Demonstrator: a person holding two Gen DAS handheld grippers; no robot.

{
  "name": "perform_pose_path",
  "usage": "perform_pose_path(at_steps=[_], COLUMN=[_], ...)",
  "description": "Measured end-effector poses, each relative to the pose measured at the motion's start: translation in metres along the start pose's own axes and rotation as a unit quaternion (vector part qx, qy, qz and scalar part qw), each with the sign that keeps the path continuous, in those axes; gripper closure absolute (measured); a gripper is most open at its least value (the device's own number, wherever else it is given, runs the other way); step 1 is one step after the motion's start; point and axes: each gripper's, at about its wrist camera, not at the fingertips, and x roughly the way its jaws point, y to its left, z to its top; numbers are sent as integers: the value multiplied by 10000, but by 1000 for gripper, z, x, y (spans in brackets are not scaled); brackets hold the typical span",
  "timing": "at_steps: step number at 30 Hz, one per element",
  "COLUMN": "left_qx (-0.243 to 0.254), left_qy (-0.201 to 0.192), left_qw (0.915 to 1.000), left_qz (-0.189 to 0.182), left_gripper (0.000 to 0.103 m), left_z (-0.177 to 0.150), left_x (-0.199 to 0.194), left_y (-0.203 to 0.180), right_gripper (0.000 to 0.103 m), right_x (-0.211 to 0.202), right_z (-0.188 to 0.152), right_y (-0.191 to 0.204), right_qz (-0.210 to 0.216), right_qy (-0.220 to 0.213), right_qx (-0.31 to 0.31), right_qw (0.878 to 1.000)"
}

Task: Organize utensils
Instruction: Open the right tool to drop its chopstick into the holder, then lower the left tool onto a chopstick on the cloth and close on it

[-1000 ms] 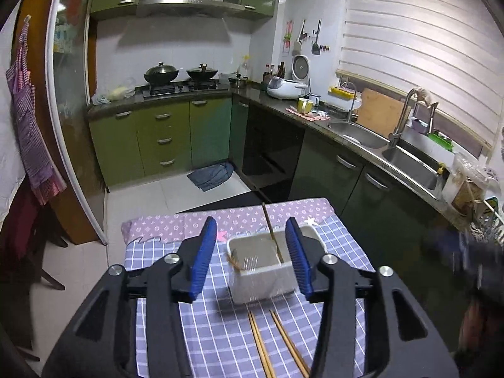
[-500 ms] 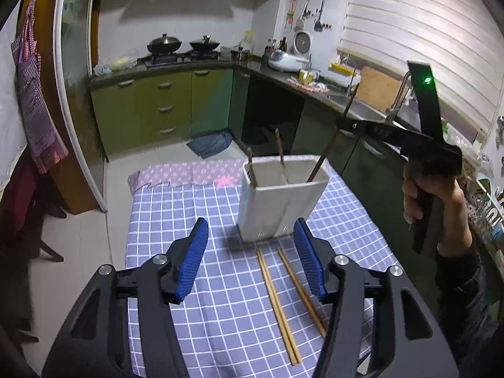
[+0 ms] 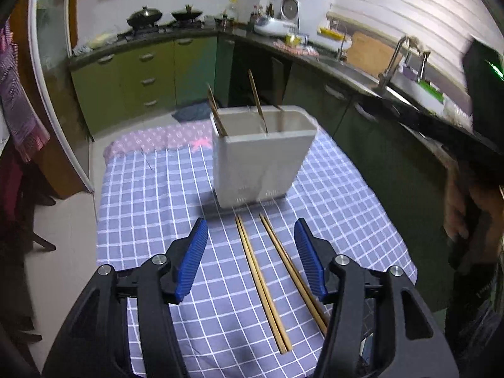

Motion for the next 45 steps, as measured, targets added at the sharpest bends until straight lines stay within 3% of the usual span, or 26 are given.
perform_pose_path(at_steps=[5, 8, 12, 22, 28, 45], left_qx=[-205, -455, -677, -596, -673, -545], left_qy=[798, 1355, 1765, 2075, 2305, 2478], left_qw=[9966, 9896, 9820, 9760, 9701, 9658], left_qz=[-72, -133, 0, 280, 352, 523], left_gripper=[49, 50, 62, 72, 73, 75], left_z=[-18, -29, -37, -32, -34, -31], left_x=[48, 83, 120, 154, 172, 187], left_y=[-1, 2, 9, 3, 3, -2], right_gripper=[72, 72, 65, 64, 61, 59], right_x=[21, 36, 44, 59, 59, 58], right_z=[-61, -87, -109, -123, -127, -130], right_y=[-13, -29, -40, -49, -52, -49], right_qz=[-307, -305, -225, -51, 12, 135], right_qy=[763, 1096, 1262, 1470, 1506, 1571], right_qx=[-46, 179, 344, 525, 584, 597], right_qw=[9966, 9933, 9911, 9877, 9869, 9857])
